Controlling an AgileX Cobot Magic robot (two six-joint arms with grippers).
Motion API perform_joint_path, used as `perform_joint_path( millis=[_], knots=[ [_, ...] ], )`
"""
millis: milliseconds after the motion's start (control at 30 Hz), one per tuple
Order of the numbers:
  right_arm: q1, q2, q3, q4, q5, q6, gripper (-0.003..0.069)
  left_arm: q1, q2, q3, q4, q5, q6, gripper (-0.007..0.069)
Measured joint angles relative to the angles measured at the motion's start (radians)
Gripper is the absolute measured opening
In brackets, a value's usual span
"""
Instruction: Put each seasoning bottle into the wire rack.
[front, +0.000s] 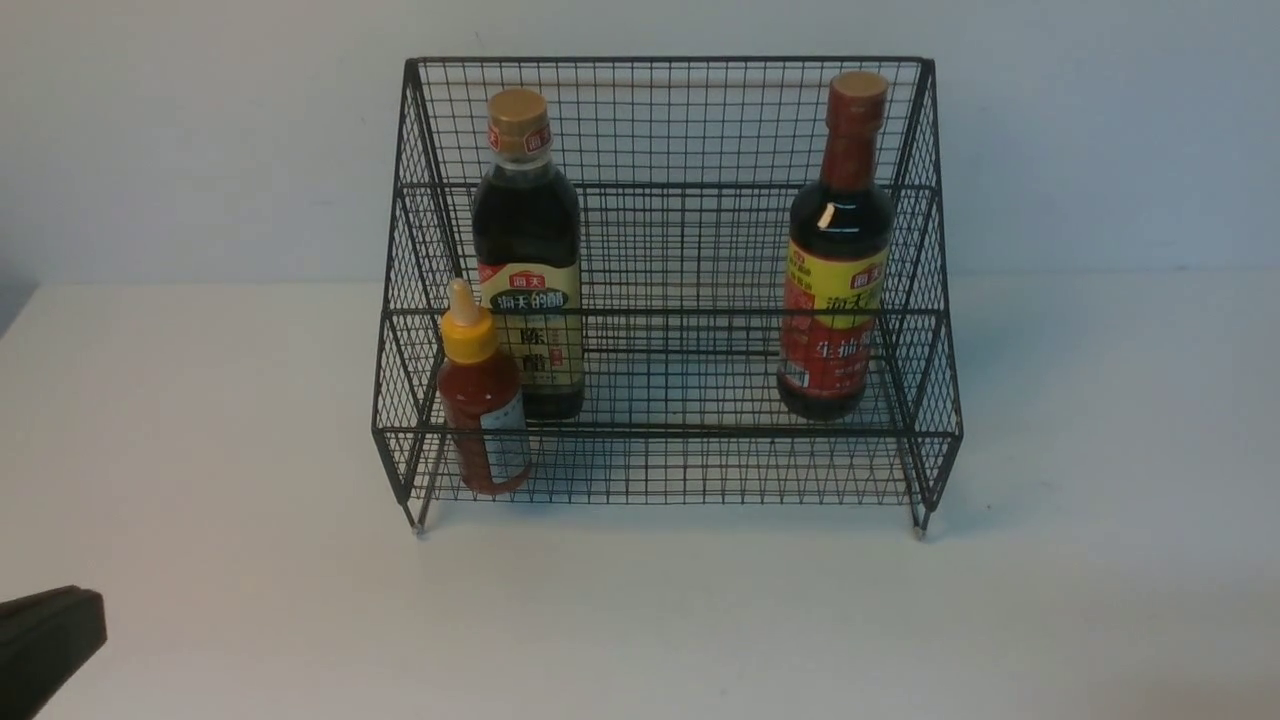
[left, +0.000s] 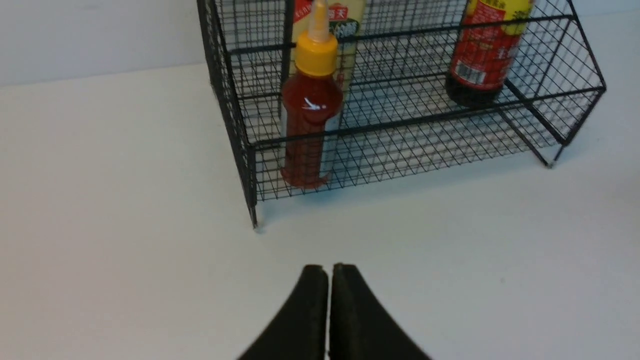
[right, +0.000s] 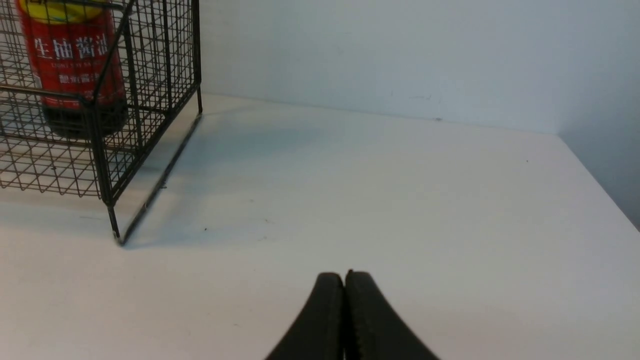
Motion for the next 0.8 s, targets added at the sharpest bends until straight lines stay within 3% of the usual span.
perform_joint_path(
  millis=[333, 533, 800],
  knots=[
    [0.000, 0.000, 0.000, 0.000, 0.000, 0.000, -0.0015, 0.188, -0.294, 0.382, 0.008, -0.294, 0.000, -0.0005],
    [0.000, 0.000, 0.000, 0.000, 0.000, 0.000, -0.0015, 0.219, -0.326, 0.505, 0.070, -0.307, 0.000, -0.0005],
    [0.000, 0.000, 0.000, 0.000, 0.000, 0.000, -0.0015, 0.226, -0.326, 0.517, 0.098, -0.299, 0.015, -0.0005]
  ],
)
